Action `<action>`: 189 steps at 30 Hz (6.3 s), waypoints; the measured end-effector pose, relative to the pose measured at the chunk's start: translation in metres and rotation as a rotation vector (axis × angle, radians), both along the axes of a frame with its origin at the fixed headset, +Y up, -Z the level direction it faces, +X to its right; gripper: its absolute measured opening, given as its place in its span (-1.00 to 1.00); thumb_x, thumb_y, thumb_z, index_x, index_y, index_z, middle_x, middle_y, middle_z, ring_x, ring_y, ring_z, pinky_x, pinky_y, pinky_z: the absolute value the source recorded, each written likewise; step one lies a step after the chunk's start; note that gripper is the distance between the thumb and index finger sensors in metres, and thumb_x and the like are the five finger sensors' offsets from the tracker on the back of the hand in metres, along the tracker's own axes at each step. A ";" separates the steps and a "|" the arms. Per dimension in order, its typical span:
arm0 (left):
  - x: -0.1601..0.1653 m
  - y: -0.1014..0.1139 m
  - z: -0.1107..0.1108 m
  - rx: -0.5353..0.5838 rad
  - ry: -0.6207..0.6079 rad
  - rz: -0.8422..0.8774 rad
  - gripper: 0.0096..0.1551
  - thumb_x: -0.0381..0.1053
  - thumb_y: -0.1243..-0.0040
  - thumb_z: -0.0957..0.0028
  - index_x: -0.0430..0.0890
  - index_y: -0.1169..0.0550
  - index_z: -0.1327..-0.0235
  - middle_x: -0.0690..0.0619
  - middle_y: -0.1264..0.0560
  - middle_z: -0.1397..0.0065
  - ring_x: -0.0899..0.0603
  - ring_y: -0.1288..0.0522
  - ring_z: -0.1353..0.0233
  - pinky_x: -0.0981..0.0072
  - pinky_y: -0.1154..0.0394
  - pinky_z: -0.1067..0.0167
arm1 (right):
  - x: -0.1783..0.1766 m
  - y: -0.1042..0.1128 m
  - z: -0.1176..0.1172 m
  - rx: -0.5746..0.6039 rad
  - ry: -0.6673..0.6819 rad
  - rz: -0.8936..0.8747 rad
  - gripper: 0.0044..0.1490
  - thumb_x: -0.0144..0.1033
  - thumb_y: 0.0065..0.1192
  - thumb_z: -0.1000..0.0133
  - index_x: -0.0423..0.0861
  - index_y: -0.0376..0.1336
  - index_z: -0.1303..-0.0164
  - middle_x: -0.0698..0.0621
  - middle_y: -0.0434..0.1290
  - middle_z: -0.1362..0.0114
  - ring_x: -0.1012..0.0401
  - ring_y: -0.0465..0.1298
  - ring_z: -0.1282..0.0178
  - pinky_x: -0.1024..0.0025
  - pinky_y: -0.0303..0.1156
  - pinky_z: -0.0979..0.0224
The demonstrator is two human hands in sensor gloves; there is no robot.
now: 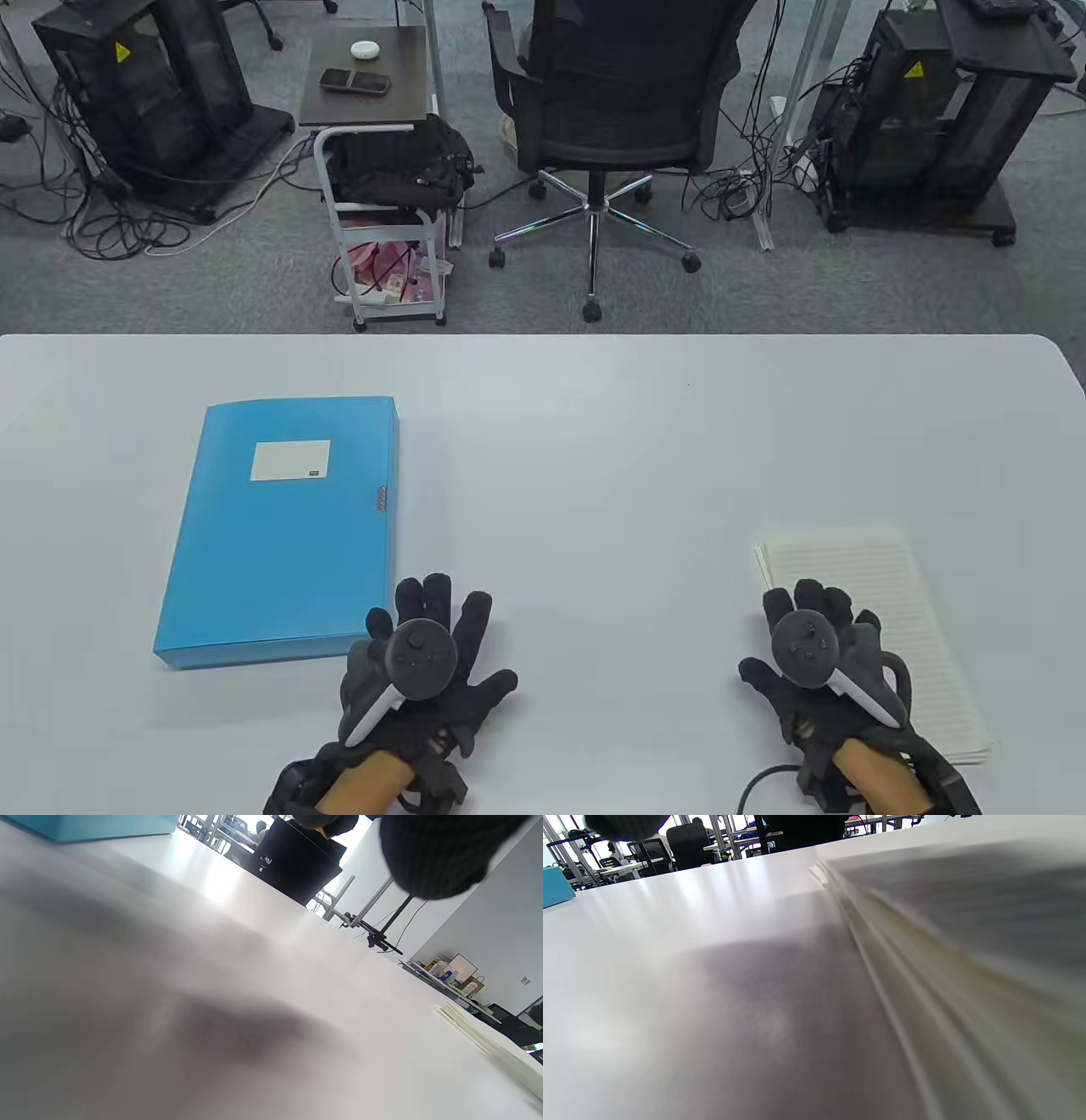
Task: Insert papers into file box
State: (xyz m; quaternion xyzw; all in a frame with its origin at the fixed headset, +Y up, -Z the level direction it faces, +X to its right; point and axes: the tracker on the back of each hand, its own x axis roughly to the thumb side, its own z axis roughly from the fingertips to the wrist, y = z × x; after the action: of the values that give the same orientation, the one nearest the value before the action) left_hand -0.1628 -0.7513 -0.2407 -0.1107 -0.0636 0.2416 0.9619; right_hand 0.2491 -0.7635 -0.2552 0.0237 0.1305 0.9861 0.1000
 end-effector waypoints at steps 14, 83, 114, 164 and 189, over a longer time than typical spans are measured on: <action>-0.133 0.078 -0.043 0.153 0.564 0.194 0.13 0.50 -0.16 0.24 0.30 0.03 -0.57 0.02 0.40 -0.67 -0.24 0.49 -0.66 -0.37 0.60 -0.38 | 0.005 -0.001 0.000 -0.009 0.008 -0.024 0.07 0.18 -0.07 0.06 -0.04 -0.41 -0.42 -0.27 -0.50 -0.56 -0.29 -0.42 -0.52 -0.48 -0.47 -0.38; 0.084 0.004 -0.030 -0.059 -0.023 0.379 0.24 0.43 -0.26 0.27 0.08 0.10 -0.51 0.10 0.50 -0.59 -0.18 0.51 -0.67 -0.33 0.52 -0.50 | 0.023 0.000 -0.007 -0.023 -0.049 -0.107 0.04 0.16 -0.07 0.05 -0.07 -0.36 -0.43 -0.27 -0.44 -0.58 -0.28 -0.33 -0.55 -0.48 -0.42 -0.40; 0.103 -0.011 -0.026 0.097 -0.171 0.151 -0.06 0.34 0.02 0.28 0.10 -0.25 -0.49 0.12 -0.09 -0.67 -0.09 0.03 -0.73 0.04 0.22 -0.60 | -0.027 0.007 0.020 -0.071 0.236 -0.215 -0.20 0.04 -0.15 0.00 0.01 -0.16 -0.41 -0.02 -0.26 -0.61 -0.03 -0.28 -0.61 -0.34 -0.21 -0.52; -0.023 -0.024 -0.046 -0.173 0.112 -0.256 -0.20 0.27 0.05 0.15 0.26 -0.18 -0.48 0.12 0.04 -0.69 -0.27 0.13 -0.69 -0.30 0.14 -0.54 | -0.027 0.009 0.017 0.009 0.242 -0.090 -0.29 -0.02 -0.09 0.00 0.14 -0.09 -0.36 0.07 -0.17 -0.59 0.02 -0.07 -0.65 -0.31 -0.04 -0.55; 0.021 0.022 -0.005 0.279 -0.193 0.284 0.18 0.55 -0.22 0.38 0.37 0.00 -0.53 0.15 0.25 -0.72 -0.13 0.23 -0.77 -0.16 0.46 -0.55 | -0.027 0.012 0.016 0.035 0.229 -0.076 -0.34 -0.03 -0.05 -0.01 0.15 -0.03 -0.34 0.08 -0.11 -0.60 0.03 -0.04 -0.65 -0.30 -0.04 -0.55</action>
State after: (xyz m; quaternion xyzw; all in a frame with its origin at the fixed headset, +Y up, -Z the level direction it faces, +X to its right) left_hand -0.1415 -0.7288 -0.2460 0.0109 -0.2034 0.3519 0.9136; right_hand 0.2217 -0.7519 -0.2389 0.1428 0.1230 0.9746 0.1213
